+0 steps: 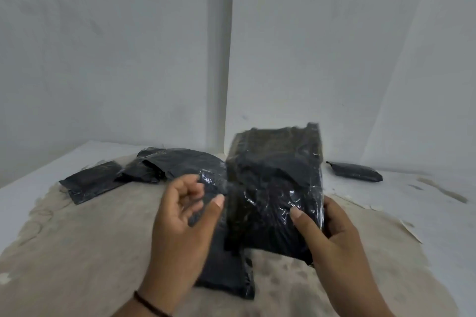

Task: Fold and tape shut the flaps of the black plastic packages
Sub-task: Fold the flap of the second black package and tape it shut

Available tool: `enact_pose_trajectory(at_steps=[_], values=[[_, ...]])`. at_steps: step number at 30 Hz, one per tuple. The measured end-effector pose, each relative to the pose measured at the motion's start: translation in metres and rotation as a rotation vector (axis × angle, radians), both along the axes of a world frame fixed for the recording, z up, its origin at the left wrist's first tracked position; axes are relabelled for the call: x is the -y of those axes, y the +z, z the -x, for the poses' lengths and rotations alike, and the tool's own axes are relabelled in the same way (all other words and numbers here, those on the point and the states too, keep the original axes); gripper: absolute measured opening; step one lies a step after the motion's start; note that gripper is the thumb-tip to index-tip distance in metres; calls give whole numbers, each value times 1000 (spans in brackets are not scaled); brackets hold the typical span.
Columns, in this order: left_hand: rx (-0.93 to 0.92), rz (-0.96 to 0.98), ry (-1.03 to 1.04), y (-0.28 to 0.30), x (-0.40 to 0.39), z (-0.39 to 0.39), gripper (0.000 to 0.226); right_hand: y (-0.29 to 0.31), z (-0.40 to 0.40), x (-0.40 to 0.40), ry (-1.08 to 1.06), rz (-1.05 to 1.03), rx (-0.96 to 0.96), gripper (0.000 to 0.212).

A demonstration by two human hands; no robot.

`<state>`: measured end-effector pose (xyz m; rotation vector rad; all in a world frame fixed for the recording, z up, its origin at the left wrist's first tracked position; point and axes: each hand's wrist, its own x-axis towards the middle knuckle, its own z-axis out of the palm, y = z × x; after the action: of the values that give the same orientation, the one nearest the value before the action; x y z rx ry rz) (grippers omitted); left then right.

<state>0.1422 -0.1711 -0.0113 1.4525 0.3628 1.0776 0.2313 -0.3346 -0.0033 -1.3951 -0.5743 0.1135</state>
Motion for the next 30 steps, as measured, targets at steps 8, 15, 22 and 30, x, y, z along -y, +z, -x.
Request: enact_pose_trajectory(at_steps=[8, 15, 22, 30], values=[[-8, 265, -512, 9, 41, 9, 46, -19, 24, -18, -344, 366, 1085, 41], [-81, 512, -374, -1, 9, 4, 43, -18, 6, -11, -359, 257, 862, 24], [-220, 534, -563, -4, 5, 11, 45, -1, -12, 7, 241, 120, -291, 51], [-194, 392, -613, 3, 4, 14, 33, 5, -13, 12, 352, 68, -405, 26]])
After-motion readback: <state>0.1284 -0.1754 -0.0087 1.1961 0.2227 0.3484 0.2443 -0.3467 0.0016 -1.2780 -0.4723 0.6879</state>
